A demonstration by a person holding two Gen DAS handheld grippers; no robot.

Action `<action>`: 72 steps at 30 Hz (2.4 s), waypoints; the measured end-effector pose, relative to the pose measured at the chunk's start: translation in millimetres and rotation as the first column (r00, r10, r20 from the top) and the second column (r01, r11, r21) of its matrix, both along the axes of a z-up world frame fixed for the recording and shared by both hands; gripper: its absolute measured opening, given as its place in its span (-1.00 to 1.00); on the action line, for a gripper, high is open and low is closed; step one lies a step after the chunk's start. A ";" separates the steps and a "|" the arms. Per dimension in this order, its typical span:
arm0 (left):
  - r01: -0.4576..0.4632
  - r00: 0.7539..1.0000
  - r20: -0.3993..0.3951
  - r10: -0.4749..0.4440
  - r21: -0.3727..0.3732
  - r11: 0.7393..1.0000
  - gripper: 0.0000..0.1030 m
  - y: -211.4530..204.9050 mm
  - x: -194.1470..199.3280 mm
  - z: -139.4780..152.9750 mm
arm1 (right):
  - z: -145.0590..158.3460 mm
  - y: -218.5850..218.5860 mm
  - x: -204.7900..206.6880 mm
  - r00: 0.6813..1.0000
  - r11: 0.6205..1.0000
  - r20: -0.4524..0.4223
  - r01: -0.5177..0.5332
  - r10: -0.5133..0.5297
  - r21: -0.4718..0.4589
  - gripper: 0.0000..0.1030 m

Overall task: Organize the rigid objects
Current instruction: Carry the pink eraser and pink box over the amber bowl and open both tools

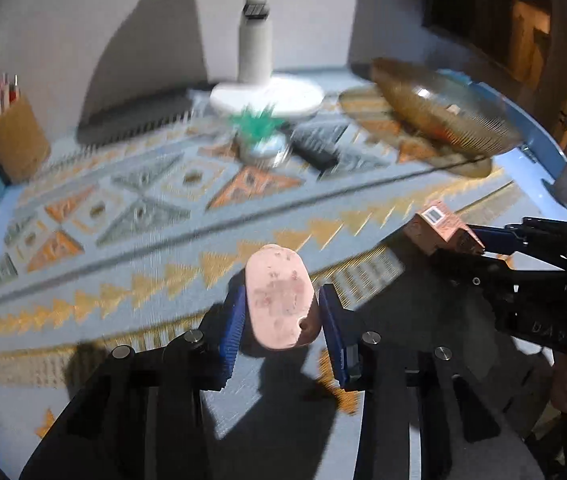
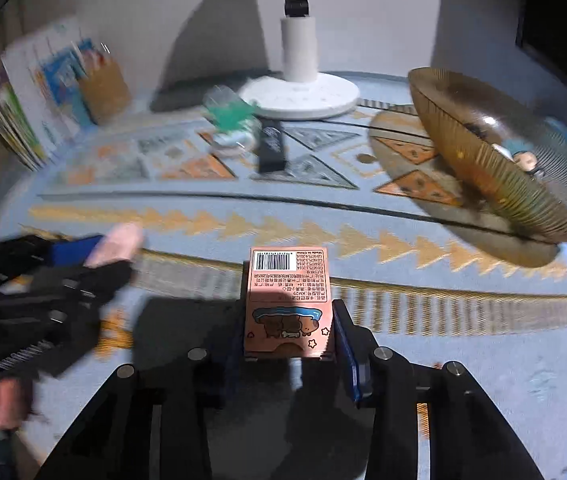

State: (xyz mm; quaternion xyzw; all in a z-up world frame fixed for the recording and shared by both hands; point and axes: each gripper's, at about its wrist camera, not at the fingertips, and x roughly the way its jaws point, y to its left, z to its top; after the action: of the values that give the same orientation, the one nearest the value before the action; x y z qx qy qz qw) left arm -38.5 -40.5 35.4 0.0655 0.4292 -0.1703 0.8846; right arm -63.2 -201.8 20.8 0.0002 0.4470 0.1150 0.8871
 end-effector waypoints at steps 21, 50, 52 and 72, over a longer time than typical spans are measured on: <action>0.159 0.955 0.288 -0.073 -0.289 0.944 -0.33 -174.5 105.6 166.5 | 176.8 -221.4 49.5 0.843 0.882 0.260 0.454 -0.471 0.126 -0.23; 0.097 0.995 0.026 -0.093 -0.231 0.968 -0.32 -242.9 157.3 54.8 | 70.7 -250.4 114.3 0.883 0.883 -0.030 0.469 -0.469 -0.021 -0.23; 0.088 0.996 0.013 -0.087 -0.236 0.968 -0.32 -241.3 158.8 50.8 | 66.2 -249.1 114.9 0.884 0.885 -0.037 0.466 -0.466 -0.021 -0.23; 0.048 0.993 0.116 -0.022 -0.228 0.972 0.36 -182.9 122.4 103.0 | 107.1 -215.9 83.4 0.895 0.897 0.074 0.441 -0.441 0.007 0.18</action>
State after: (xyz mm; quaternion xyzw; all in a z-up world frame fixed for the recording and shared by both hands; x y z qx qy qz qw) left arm 83.9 -223.4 138.4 -0.0205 0.3547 -0.2306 0.9059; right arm 20.2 -417.7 127.9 0.0928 0.4027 -0.0913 0.9060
